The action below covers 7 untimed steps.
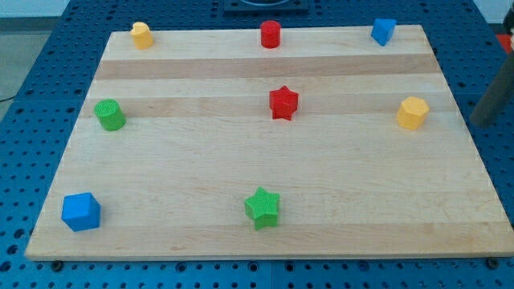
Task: Move the yellow hexagon near the red star
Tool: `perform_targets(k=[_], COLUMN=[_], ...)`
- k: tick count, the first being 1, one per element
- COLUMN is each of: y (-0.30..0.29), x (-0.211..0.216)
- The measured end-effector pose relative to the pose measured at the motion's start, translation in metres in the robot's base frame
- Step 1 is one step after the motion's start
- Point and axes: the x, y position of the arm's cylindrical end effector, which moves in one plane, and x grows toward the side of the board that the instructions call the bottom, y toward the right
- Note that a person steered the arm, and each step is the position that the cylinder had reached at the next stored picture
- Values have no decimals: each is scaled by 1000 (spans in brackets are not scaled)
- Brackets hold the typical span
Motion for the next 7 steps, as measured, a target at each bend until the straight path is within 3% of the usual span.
perform_targets(k=[2, 5, 7], y=[-63, -145, -171], x=[-25, -25, -25])
